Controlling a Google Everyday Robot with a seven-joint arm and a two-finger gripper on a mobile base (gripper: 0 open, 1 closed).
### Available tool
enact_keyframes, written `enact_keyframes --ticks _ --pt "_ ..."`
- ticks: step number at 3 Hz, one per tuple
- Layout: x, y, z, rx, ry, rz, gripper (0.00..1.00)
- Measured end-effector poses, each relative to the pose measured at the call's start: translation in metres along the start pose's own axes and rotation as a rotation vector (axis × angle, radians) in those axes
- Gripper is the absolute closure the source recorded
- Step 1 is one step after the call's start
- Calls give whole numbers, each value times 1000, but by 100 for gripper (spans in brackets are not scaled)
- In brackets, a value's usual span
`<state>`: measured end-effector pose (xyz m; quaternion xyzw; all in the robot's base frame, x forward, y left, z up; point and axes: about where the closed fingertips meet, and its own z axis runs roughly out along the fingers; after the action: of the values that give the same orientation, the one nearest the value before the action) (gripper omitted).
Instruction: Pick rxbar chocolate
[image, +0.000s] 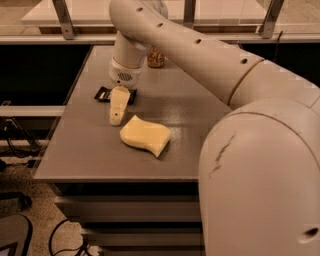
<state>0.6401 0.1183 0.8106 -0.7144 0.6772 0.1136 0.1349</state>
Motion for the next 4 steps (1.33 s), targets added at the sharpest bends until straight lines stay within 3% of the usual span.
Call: enact_keyframes --ticks 3,4 --pt "-8 -1 -21 -1 0 0 95" --pt "-9 -2 -25 -1 0 0 100"
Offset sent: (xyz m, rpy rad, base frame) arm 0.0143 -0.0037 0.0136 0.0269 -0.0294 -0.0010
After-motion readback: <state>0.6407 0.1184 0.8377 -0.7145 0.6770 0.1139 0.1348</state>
